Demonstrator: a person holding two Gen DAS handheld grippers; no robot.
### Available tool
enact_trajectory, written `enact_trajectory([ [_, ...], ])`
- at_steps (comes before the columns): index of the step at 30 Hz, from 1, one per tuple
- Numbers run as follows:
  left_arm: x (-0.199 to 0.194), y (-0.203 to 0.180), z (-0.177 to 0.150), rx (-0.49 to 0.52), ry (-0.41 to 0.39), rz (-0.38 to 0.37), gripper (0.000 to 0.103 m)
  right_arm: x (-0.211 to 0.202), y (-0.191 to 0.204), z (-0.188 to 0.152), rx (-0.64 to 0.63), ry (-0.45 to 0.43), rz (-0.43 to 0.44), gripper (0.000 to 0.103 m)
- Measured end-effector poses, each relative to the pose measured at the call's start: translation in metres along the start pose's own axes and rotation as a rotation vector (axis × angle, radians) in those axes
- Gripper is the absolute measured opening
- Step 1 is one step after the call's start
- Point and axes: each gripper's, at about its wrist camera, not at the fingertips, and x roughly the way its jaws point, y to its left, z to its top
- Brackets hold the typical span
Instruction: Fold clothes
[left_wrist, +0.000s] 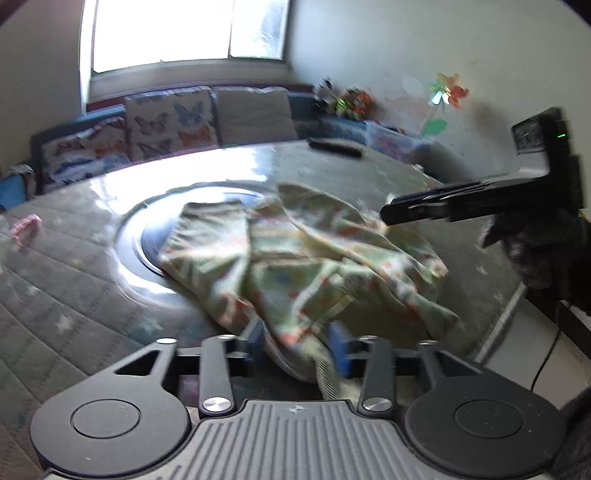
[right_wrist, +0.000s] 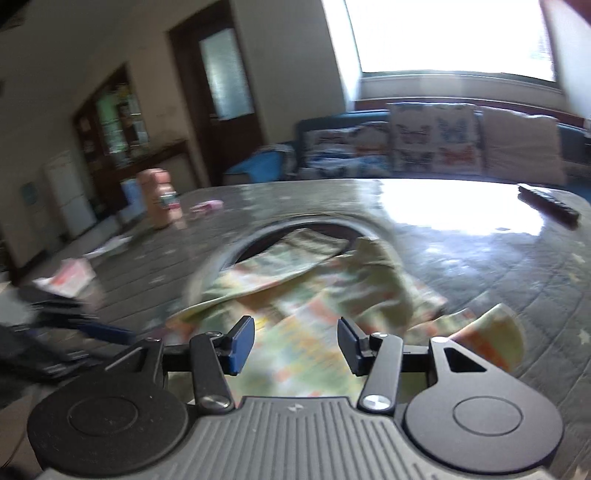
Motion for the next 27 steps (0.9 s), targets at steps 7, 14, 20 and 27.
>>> enact_trajectory([
  [7,0.023,0.029,0.023,-0.066,-0.027,0.103,0.049,0.062,-0.042,0.016,0.022,0.031,-0.21,0.056],
  [14,0.072,0.037,0.053,-0.054,-0.014,0.106,0.049,0.083,-0.071,0.007,0.129,0.053,-0.172,0.05],
  [20,0.112,0.03,0.074,-0.017,0.019,0.094,0.049,0.072,-0.065,0.001,0.125,0.032,-0.196,0.007],
  [27,0.149,0.026,0.086,0.042,0.065,0.091,0.049,0.023,-0.065,-0.017,0.173,-0.022,-0.266,0.005],
])
